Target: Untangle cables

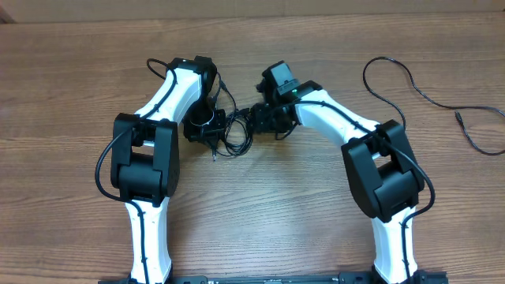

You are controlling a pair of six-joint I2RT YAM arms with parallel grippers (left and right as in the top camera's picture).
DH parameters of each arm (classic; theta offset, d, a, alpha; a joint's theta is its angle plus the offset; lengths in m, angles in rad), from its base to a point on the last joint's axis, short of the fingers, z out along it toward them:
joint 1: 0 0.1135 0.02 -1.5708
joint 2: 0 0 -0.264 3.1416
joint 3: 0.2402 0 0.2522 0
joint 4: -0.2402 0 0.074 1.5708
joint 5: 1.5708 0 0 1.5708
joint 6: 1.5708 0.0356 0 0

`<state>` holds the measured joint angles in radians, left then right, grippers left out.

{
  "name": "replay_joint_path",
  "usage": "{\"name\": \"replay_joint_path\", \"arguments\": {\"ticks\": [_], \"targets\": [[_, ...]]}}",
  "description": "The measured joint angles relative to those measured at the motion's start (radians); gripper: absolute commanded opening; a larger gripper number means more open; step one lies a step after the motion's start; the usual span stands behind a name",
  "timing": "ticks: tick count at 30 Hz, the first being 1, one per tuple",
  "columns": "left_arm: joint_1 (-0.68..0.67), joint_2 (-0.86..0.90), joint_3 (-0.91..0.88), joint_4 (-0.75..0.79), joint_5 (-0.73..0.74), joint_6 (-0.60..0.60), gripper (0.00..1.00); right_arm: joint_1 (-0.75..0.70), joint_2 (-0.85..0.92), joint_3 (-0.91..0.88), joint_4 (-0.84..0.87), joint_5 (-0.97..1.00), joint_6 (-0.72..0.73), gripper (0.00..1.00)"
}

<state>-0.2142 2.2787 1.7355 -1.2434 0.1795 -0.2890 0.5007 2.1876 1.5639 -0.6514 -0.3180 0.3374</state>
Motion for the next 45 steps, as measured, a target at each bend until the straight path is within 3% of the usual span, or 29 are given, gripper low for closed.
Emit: {"name": "replay_joint_path", "arguments": {"ticks": [6, 11, 17, 26, 33, 40, 45], "targets": [[-0.002, -0.005, 0.000, 0.001, -0.121, -0.097, 0.11, 0.057, 0.005, 0.008, -0.006, 0.113, 0.034, 0.26], [0.000, -0.005, 0.000, -0.012, -0.200, -0.157, 0.19, 0.063, 0.015, 0.046, -0.101, 0.175, 0.052, 0.04], [0.021, -0.007, 0.000, -0.014, -0.218, -0.181, 0.28, 0.064, 0.028, 0.145, -0.289, 0.267, 0.054, 0.04], [0.087, -0.010, 0.000, -0.013, -0.249, -0.192, 0.40, 0.055, 0.028, 0.156, -0.383, 0.291, -0.003, 0.04], [0.138, -0.014, 0.000, -0.013, -0.251, -0.206, 0.67, -0.040, 0.028, 0.159, -0.415, 0.281, -0.025, 0.04], [0.271, -0.024, -0.011, 0.010, -0.406, -0.211, 0.67, -0.214, 0.034, 0.156, -0.460, 0.465, -0.028, 0.04], [0.327, -0.037, -0.034, 0.047, -0.429, -0.204, 0.67, -0.302, 0.034, 0.156, -0.461, 0.435, -0.074, 0.06]]}}
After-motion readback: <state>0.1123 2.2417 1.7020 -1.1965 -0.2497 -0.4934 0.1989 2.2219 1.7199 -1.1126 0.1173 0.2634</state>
